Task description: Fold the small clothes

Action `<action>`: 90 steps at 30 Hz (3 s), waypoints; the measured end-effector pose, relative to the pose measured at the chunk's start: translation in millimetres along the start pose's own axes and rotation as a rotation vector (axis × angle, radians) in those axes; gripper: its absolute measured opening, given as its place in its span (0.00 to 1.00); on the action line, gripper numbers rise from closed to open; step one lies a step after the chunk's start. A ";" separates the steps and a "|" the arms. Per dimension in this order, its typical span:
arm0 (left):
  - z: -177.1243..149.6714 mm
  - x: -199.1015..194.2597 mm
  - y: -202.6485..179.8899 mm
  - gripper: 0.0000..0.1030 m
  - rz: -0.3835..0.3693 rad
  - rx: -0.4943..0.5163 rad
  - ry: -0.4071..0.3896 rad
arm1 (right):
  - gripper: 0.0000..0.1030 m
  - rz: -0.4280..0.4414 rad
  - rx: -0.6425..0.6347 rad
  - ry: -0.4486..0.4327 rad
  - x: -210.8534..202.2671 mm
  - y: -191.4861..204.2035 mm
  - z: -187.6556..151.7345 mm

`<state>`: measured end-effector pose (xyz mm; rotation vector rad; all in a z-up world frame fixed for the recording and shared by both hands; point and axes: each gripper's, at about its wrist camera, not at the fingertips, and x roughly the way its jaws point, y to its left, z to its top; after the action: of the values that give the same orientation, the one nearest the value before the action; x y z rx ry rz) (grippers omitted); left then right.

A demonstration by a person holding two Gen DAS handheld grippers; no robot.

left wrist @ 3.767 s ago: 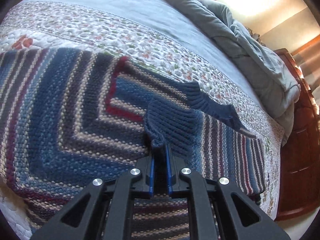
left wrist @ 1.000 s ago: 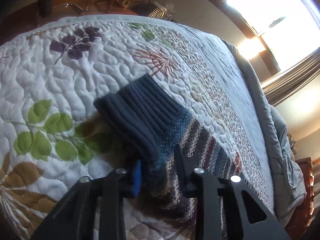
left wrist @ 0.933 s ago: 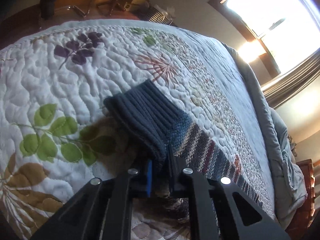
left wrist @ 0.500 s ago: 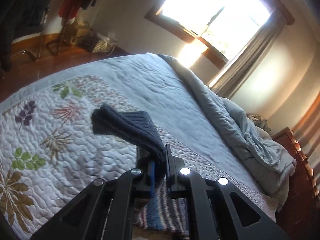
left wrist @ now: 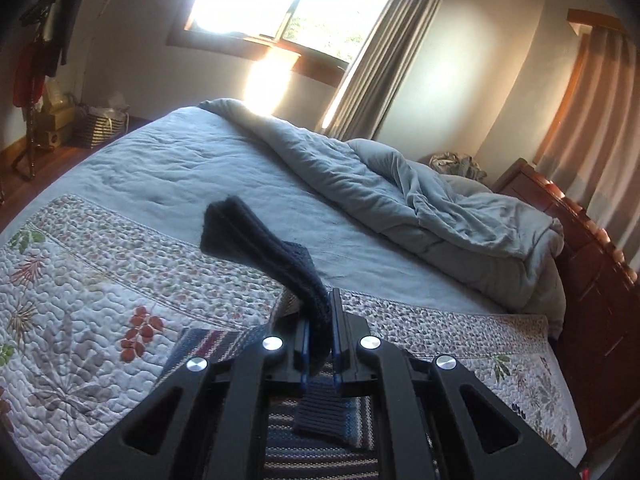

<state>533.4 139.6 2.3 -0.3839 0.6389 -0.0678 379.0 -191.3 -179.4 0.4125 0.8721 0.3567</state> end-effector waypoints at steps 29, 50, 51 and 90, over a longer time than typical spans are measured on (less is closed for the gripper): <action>-185.1 156.1 -160.0 0.17 0.091 0.122 0.180 | 0.73 -0.034 0.081 -0.061 -46.4 -65.0 11.9; -273.5 -22.4 -21.7 0.94 -0.195 0.025 0.110 | 0.56 0.336 0.406 0.051 23.1 -102.3 118.7; -273.7 -18.1 -19.0 0.94 -0.187 0.014 0.122 | 0.51 0.338 0.470 0.094 43.7 -111.4 128.5; -266.6 -16.0 28.7 0.94 -0.208 -0.161 0.181 | 0.14 0.035 0.500 0.108 100.3 -168.5 153.5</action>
<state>360.8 81.5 -195.1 -0.6044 0.7844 -0.2530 582.7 -321.4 -239.2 0.8777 1.0607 0.1901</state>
